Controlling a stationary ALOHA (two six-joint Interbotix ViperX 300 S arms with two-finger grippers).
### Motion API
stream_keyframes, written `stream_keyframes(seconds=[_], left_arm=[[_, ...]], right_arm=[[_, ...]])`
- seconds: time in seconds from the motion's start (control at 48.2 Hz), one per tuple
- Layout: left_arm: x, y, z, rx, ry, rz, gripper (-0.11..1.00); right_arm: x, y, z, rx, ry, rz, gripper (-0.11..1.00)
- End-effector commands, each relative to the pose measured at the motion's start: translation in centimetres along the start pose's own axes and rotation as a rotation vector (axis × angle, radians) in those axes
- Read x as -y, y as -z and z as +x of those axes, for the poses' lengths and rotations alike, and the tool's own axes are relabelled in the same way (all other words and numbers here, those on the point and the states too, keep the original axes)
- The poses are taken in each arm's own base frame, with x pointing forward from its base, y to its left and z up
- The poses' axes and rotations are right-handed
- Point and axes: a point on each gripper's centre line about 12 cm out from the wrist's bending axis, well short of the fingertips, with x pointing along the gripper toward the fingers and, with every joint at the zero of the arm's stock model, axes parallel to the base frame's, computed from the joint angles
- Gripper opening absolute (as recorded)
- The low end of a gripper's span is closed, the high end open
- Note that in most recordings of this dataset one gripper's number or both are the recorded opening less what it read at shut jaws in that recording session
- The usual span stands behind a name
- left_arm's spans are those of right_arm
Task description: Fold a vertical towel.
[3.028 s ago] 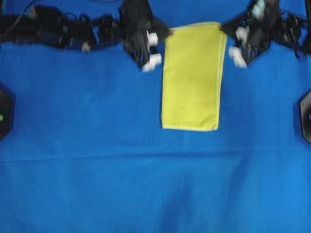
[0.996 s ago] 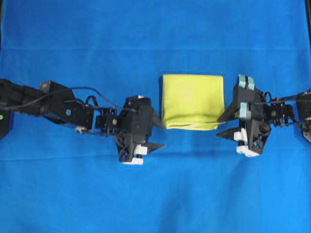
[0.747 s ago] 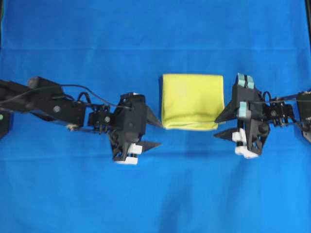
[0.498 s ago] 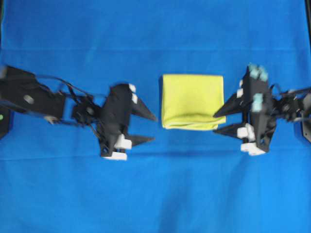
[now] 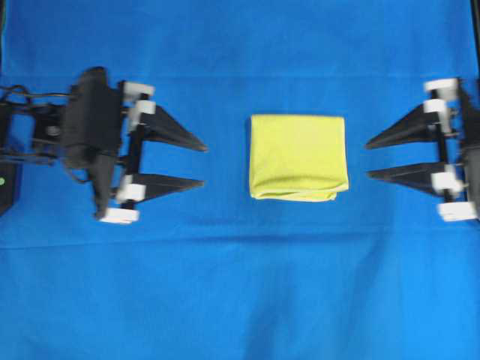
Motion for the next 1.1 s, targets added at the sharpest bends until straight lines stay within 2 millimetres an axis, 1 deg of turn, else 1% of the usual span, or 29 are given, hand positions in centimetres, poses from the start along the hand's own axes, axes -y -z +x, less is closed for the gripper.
stream_keyframes(seconds=[0.0, 0.104, 0.27, 0.394, 0.539, 0.726, 0.892, 0.975, 1.079], left_arm=[[-0.4, -1.3, -1.9, 0.058, -0.014, -0.003, 0.55], [-0.8, -1.4, -3.9, 0.096, -0.026, -0.007, 0.55], [-0.9, -0.8, -7.6, 0.150, -0.036, -0.009, 0.55], [-0.9, 0.6, -9.7, 0.176, -0.041, -0.013, 0.55], [-0.8, 2.9, -11.3, 0.192, -0.040, -0.023, 0.55], [-0.7, 6.2, -13.1, 0.228, -0.037, -0.059, 0.55], [-0.6, 8.9, -14.1, 0.242, -0.032, -0.100, 0.55], [-0.6, 9.7, -14.6, 0.259, -0.031, -0.109, 0.55], [-0.6, 9.8, -15.0, 0.273, -0.030, -0.107, 0.55]], right_arm=[[0.3, -1.9, -2.0, 0.066, 0.020, -0.014, 0.53], [0.7, -2.2, -3.6, 0.080, 0.041, -0.028, 0.53], [1.1, -1.4, -5.6, 0.093, 0.063, -0.033, 0.53], [1.4, -0.1, -6.6, 0.114, 0.063, -0.033, 0.53], [1.6, 2.1, -7.4, 0.137, 0.060, -0.022, 0.53], [2.0, 3.9, -7.6, 0.154, 0.065, 0.003, 0.53], [2.2, 5.4, -6.8, 0.136, 0.069, 0.031, 0.53], [2.2, 5.8, -6.5, 0.133, 0.067, 0.037, 0.53], [2.1, 5.9, -6.5, 0.136, 0.063, 0.039, 0.53]])
